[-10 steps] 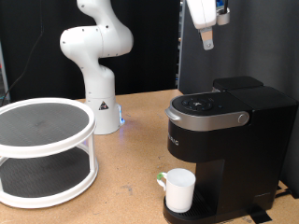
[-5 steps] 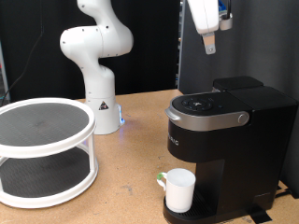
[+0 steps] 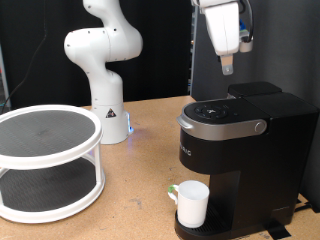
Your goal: Make a cup of coffee with the keurig machine
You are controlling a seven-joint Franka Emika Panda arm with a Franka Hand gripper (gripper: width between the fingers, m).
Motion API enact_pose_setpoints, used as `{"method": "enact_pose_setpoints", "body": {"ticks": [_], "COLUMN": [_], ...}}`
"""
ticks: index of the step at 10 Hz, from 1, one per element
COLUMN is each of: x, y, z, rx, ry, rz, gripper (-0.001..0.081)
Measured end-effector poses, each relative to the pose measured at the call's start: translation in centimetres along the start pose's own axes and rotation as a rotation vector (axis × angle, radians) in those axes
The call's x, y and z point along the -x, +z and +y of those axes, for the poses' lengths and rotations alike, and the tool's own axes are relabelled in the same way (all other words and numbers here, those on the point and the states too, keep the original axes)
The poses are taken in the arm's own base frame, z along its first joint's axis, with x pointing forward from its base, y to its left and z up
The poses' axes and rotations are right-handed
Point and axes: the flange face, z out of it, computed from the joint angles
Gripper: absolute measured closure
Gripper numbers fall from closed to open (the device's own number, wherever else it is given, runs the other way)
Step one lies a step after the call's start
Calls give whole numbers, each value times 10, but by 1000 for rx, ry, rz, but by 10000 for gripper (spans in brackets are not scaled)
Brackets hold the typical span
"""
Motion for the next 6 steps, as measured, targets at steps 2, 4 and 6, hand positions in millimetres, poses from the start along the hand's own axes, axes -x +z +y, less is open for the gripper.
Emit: {"method": "enact_pose_setpoints", "body": {"ticks": [2, 4, 6], "x": [-1, 0, 4], "y": [10, 19, 26], "z": [1, 1, 2], "rx": [8, 11, 16], "ry": [-4, -7, -19], "rz": [-6, -17, -34], "gripper": [206, 397, 537]}}
